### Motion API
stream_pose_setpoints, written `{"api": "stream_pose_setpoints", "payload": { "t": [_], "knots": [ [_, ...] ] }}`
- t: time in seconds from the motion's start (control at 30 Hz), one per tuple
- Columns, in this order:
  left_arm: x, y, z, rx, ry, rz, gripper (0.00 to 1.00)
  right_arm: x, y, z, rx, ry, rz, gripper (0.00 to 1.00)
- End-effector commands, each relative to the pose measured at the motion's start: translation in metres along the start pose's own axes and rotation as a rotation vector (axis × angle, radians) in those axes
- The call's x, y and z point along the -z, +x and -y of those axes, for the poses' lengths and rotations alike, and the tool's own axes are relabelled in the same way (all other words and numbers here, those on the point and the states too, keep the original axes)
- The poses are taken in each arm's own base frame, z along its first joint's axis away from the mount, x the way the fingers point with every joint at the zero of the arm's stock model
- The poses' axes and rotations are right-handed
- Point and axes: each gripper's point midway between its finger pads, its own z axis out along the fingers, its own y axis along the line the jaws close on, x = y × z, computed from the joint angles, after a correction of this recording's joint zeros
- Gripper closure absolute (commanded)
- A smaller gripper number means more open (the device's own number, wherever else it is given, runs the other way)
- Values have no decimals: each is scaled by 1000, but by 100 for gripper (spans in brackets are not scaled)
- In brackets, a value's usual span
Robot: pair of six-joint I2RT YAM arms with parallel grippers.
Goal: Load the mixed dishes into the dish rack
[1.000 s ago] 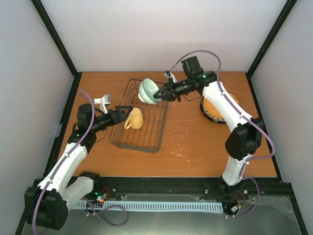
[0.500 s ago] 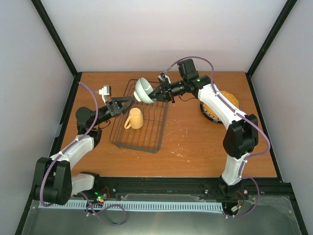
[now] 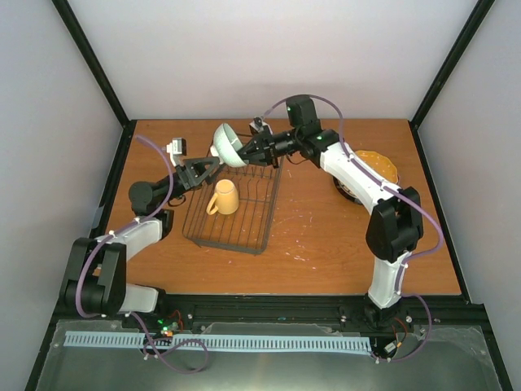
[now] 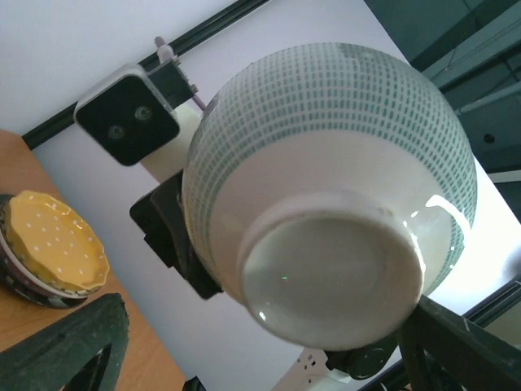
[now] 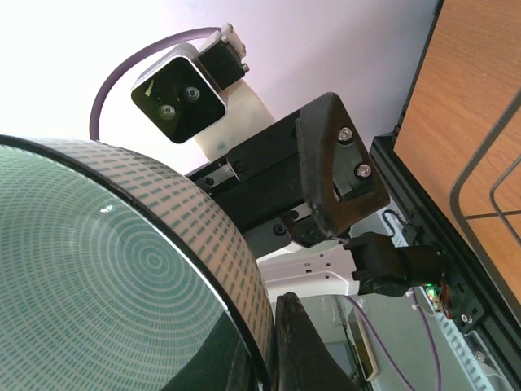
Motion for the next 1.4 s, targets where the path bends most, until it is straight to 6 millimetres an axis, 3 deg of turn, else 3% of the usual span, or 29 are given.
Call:
{"api": "stream_pose_setpoints", "payload": {
  "t": [0.0,0.4,0.63,0.73,1.1,1.27,1.37],
  "knots": [
    [-7,-14,32,-126,98,2,12,-6,12,-16,33,-50,-67,97],
    [-12,-22,30,-131,117,6,47,-14,27,0,-1,-41,-90,97],
    [-11,-20,30,-139,127,7,76,-25,26,1,-2,-49,-107,97],
    [-11,-20,30,-135,128,4,97,-28,25,4,-7,-49,-112,97],
    [-15,-13,29,-148,15,-74,99,-25,27,34,-39,19,-105,88],
    [-15,-8,27,-151,-60,-134,99,-19,25,45,-50,39,-91,73],
    [-14,-4,25,-151,-105,-167,99,-13,24,51,-57,49,-82,73]
  ]
}}
